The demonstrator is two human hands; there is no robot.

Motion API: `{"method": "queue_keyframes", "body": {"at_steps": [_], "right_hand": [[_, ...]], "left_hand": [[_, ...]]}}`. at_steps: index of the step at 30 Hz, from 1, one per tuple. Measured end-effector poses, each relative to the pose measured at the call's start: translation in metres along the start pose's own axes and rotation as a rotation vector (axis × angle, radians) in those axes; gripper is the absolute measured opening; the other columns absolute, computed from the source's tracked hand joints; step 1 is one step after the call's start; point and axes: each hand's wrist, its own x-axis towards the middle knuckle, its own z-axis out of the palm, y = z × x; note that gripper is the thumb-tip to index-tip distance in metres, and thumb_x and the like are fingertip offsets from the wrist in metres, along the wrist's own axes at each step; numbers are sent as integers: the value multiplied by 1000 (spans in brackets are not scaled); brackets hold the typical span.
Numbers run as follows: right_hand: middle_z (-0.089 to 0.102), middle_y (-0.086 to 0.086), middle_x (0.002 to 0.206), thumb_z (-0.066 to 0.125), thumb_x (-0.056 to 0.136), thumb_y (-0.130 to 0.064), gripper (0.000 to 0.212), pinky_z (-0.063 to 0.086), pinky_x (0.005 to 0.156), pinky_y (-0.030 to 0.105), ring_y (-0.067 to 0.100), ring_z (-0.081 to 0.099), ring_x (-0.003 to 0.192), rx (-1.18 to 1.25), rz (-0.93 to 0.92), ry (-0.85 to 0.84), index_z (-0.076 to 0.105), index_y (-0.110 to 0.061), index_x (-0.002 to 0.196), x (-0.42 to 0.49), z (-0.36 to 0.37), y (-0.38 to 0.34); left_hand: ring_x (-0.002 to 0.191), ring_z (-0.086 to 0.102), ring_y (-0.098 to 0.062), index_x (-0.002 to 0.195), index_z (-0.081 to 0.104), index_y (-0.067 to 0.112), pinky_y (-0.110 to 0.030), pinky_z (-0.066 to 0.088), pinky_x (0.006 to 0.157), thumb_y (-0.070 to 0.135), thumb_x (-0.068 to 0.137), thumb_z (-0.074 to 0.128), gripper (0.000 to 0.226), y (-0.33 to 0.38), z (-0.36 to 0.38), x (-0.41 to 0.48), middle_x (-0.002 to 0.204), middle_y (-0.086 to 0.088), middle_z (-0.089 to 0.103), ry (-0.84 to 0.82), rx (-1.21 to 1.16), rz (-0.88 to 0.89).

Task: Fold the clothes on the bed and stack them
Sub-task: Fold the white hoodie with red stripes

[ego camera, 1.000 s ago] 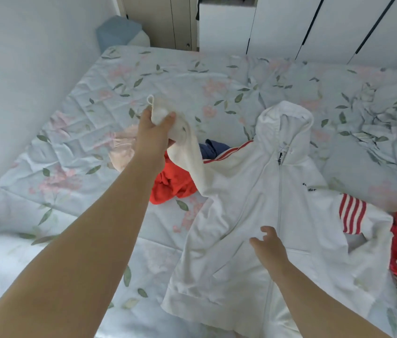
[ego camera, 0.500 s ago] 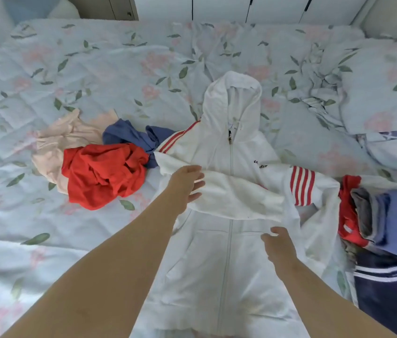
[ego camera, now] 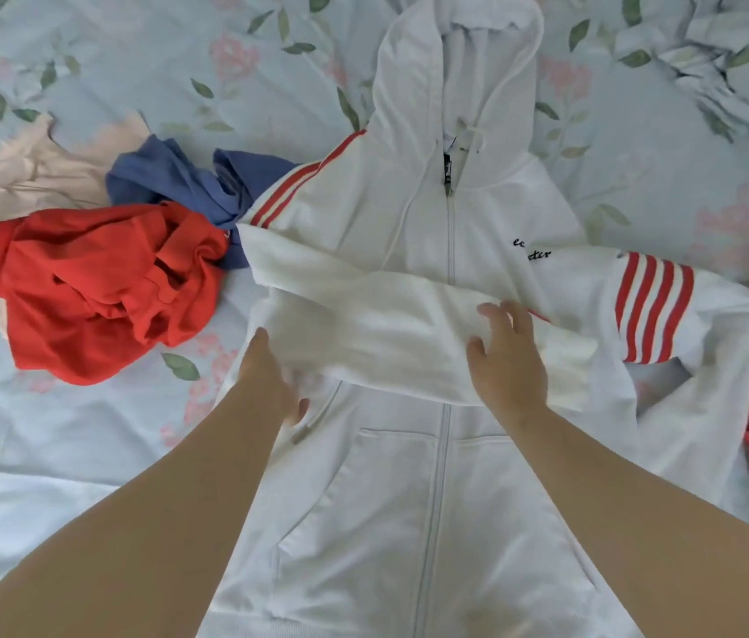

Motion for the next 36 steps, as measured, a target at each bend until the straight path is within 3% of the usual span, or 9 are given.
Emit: {"method": "queue_keyframes", "body": {"at_steps": [4,9,13,18,22,27,30,33,36], "right_hand": [[19,5,153,47,95,-23,58,41,90,39,27,45,125,25,44,-152,21,-24,147,43,14,-5],[59,22,110,41,96,-18,24,41,84,42,40,54,106,-14,143,86,54,-5,111,72,2,10],[53,22,120,40,94,-14,30,44,86,48,43,52,104,-62,312,190,48,-8,122,68,-29,30],[32,6,147,51,89,-16,47,28,95,42,35,38,121,-348,5,202,44,-21,136,60,-13,-4],[32,-3,149,48,93,-31,47,22,103,40,28,28,132,-284,-74,76,40,-28,139,73,10,-37],[41,7,142,48,94,-27,50,30,100,41,33,37,127,-261,-122,-49,36,-22,142,72,24,-34],[58,15,114,53,89,-16,42,41,87,44,36,53,107,-119,-186,84,51,-14,131,60,20,-17],[61,9,101,47,92,-17,45,44,79,39,32,56,99,51,103,152,41,-21,136,54,2,2],[57,5,84,43,91,-16,59,42,76,39,30,54,86,182,384,112,22,-25,145,53,-13,26]], "left_hand": [[80,61,-15,92,58,22,-31,45,79,68,80,50,49,6,5,31,85,8,62,-44,-192,-100],[77,62,-13,100,59,20,-28,50,63,27,95,56,10,22,3,48,94,3,67,-190,-334,91],[71,49,-20,85,53,19,-26,40,59,12,90,51,9,19,-5,50,82,-1,57,30,214,586],[126,35,-29,129,47,23,-41,24,104,41,92,50,41,21,16,39,139,-5,39,344,831,886],[121,45,-26,134,38,20,-43,27,106,53,88,51,58,46,48,43,132,-1,49,98,782,873],[121,46,-30,140,35,8,-30,35,87,33,93,57,58,69,75,34,136,-9,46,-223,767,635],[119,48,-31,133,44,4,-31,36,85,28,96,52,45,90,66,34,132,-15,51,50,746,929],[122,43,-34,135,38,16,-40,34,97,26,93,54,46,105,57,39,136,-12,43,365,644,992],[130,31,-31,144,28,26,-44,27,102,29,85,63,68,79,71,25,146,-7,29,500,952,1223]]}}
